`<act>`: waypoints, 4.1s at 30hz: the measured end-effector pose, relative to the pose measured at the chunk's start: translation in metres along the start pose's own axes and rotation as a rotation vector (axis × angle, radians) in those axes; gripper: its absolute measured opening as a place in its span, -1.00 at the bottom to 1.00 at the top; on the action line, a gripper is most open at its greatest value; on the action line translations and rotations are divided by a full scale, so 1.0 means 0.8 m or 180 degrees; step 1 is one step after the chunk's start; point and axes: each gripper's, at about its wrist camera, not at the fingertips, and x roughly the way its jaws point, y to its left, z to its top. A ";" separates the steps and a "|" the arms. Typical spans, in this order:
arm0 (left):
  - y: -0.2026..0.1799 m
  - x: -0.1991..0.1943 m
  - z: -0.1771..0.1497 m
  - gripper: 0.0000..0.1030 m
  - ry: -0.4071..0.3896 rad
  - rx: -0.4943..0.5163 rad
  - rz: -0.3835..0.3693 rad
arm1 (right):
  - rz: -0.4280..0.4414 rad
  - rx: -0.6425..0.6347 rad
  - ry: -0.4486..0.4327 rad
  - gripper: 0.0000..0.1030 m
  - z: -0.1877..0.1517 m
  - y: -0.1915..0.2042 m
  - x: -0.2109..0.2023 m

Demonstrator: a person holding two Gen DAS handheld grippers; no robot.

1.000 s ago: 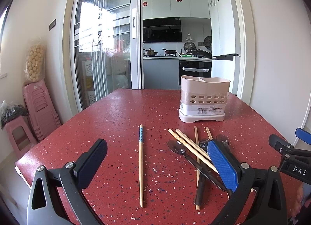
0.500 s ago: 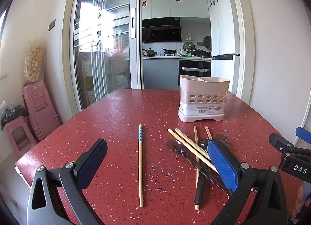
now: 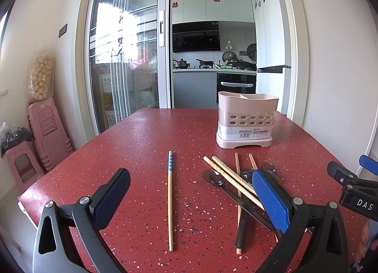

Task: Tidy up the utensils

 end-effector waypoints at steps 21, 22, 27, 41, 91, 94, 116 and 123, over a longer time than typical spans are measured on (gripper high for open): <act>0.005 0.003 0.000 1.00 -0.0008 -0.0028 -0.0013 | -0.0013 0.0026 0.0004 1.00 0.001 -0.003 0.001; 0.005 0.003 0.000 1.00 -0.0005 -0.0036 -0.0014 | -0.0010 0.0026 0.0004 1.00 0.001 -0.004 0.001; 0.005 0.003 0.000 1.00 -0.0008 -0.0032 -0.0017 | -0.0012 0.0030 0.0004 1.00 0.002 -0.004 0.001; 0.004 0.004 -0.001 1.00 -0.0007 -0.0031 -0.0015 | -0.0013 0.0031 0.0002 1.00 0.003 -0.002 0.001; 0.058 0.169 0.016 1.00 0.1822 -0.0047 0.0031 | 0.1038 -0.0509 0.2406 0.56 0.050 0.031 0.138; 0.057 0.191 0.014 1.00 0.2041 -0.0028 -0.0016 | 0.1078 -0.0631 0.2659 0.37 0.043 0.045 0.151; 0.020 0.247 0.032 -0.29 0.2609 0.0254 -0.0317 | 0.1305 -0.0622 0.3417 -0.76 0.047 0.059 0.222; 0.018 0.214 0.049 -0.29 0.2306 0.0056 -0.0324 | 0.1715 -0.0458 0.3118 -0.76 0.086 0.009 0.204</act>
